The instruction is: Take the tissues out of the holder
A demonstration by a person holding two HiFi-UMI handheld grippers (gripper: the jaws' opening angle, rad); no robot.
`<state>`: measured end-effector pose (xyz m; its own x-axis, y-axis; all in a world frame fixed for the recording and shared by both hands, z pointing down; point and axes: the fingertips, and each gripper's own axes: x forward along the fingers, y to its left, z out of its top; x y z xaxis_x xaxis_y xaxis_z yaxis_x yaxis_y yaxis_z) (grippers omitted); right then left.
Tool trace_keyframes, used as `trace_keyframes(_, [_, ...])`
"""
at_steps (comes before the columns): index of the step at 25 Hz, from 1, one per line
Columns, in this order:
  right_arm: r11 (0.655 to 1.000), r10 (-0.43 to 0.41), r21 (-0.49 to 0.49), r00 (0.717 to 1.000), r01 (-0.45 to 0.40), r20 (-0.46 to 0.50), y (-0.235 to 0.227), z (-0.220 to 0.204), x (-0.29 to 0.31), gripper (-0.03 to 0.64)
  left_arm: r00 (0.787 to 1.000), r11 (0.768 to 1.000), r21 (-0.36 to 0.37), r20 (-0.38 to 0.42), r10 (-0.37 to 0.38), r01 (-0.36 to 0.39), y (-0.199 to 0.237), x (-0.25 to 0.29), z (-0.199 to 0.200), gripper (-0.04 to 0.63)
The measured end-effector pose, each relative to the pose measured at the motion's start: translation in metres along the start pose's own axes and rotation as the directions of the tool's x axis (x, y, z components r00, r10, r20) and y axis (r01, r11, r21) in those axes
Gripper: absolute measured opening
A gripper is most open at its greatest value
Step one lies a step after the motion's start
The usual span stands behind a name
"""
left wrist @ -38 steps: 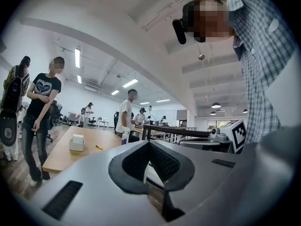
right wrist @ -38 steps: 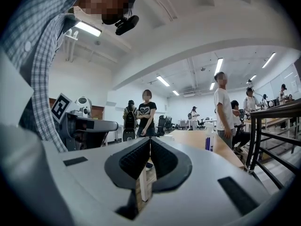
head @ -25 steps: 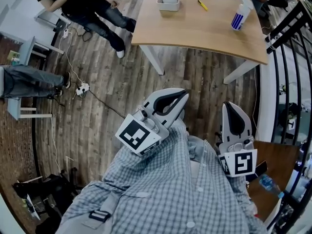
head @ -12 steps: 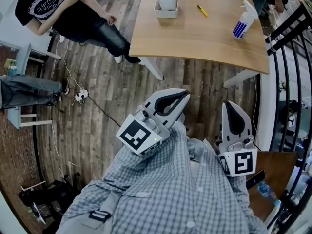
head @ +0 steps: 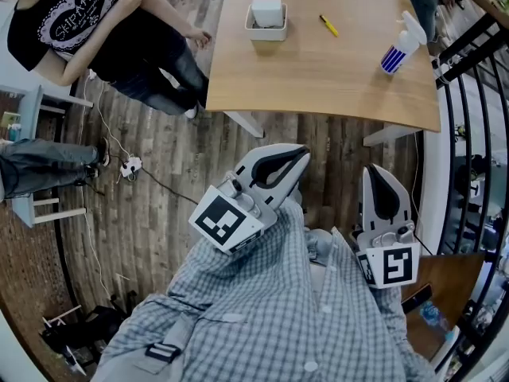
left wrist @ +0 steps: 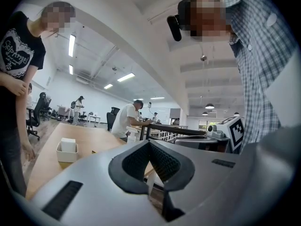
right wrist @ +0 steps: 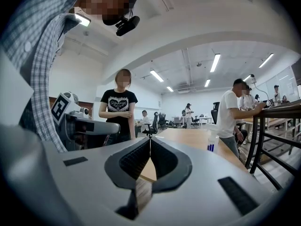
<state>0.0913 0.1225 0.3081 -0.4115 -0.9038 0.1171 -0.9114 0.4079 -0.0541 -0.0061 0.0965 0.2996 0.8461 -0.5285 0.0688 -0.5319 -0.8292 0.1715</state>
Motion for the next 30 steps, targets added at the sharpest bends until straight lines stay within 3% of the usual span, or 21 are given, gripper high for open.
trace_keyframes(22, [0.999, -0.038, -0.020, 0.999, 0.037, -0.029, -0.029, -0.007, 0.104, 0.012, 0.999, 0.999, -0.002, -0.007, -0.050, 0.050, 0.107, 0.046, 0.008, 0.006])
trace_keyframes(30, [0.999, -0.041, -0.025, 0.997, 0.040, -0.069, -0.022, -0.016, 0.118, 0.012, 0.998, 0.998, -0.001, -0.005, -0.057, 0.057, 0.124, 0.043, 0.006, 0.006])
